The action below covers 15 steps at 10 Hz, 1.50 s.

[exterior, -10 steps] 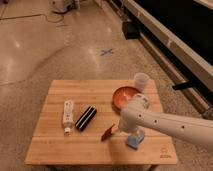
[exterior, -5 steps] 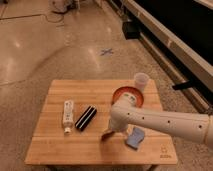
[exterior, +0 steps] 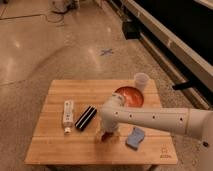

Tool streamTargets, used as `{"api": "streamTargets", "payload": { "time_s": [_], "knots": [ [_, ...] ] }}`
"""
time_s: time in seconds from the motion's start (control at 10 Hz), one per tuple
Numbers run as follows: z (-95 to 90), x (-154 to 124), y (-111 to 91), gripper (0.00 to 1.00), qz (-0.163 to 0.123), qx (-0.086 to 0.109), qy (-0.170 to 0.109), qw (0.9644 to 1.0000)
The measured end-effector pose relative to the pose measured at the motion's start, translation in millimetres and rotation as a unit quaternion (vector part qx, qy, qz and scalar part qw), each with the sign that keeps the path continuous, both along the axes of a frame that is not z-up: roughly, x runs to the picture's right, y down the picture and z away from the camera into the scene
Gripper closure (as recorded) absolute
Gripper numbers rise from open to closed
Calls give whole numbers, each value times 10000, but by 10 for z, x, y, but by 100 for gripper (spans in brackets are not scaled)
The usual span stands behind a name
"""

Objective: Place the pepper in the ceramic cup

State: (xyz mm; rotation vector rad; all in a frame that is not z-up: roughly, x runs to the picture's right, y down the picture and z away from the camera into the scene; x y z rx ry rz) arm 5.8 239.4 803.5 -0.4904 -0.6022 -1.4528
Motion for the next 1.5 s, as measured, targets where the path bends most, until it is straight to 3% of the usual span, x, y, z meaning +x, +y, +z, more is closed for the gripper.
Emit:
{"api": "streamTargets", "payload": {
  "time_s": [0.5,0.6,1.1,1.2,1.5],
  "knots": [
    [85,148,-119,94,-176,53,121,9998],
    [77,209,-178,99,-184,84,148,9997],
    [-78,551,-792,100,-79,381,237,9990],
    [-98,717,-981,100,30,436,294,9986],
    [-24,1169,-1289,100,244,470,516,9973]
  ]
}}
